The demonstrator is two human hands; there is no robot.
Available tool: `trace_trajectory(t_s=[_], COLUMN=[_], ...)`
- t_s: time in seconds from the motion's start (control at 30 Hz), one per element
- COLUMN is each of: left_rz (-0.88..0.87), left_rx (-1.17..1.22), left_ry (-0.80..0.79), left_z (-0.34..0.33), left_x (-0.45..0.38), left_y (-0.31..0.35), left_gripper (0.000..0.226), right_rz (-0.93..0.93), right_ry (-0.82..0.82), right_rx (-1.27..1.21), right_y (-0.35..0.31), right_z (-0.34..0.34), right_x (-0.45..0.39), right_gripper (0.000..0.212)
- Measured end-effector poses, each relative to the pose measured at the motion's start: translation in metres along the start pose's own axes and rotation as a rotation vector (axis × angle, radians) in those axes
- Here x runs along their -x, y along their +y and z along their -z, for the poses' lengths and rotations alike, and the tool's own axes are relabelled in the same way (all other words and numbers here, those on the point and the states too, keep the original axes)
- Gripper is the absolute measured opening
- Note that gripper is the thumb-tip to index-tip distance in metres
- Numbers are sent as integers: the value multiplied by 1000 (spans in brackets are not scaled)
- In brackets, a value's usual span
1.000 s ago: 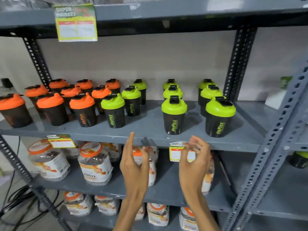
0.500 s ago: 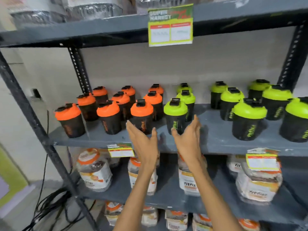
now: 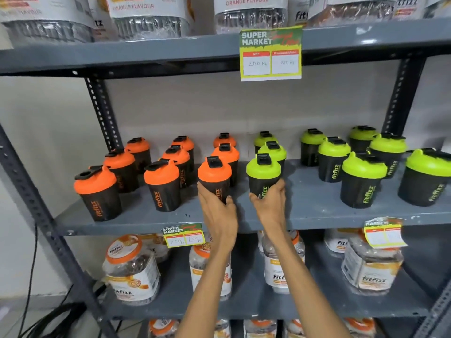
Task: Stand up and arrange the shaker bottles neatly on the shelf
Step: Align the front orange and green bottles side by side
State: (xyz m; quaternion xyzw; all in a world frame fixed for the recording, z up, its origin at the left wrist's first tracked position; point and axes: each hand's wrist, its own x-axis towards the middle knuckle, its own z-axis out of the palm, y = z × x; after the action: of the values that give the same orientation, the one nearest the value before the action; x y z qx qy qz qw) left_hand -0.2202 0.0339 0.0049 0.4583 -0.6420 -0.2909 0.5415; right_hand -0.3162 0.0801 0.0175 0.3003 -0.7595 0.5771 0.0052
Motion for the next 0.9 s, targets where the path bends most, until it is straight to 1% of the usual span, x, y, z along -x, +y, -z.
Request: trace_trajectory(t_s=[0.17, 0.37, 0.9], left_rz=[-22, -46, -18], left_rx=[24, 2, -40], left_ry=[-2, -16, -23], left_z=[1, -4, -6], left_x=[6, 16, 32], left_y=[2, 17, 15], left_gripper=[85, 89, 86], right_rz=[10, 14, 10], right_ry=[-14, -14, -64], right_rx=[-8, -4, -24], right_y=[2, 10, 18], right_z=[12, 34, 49], right_x=[1, -1, 1], right_gripper=[72, 62, 65])
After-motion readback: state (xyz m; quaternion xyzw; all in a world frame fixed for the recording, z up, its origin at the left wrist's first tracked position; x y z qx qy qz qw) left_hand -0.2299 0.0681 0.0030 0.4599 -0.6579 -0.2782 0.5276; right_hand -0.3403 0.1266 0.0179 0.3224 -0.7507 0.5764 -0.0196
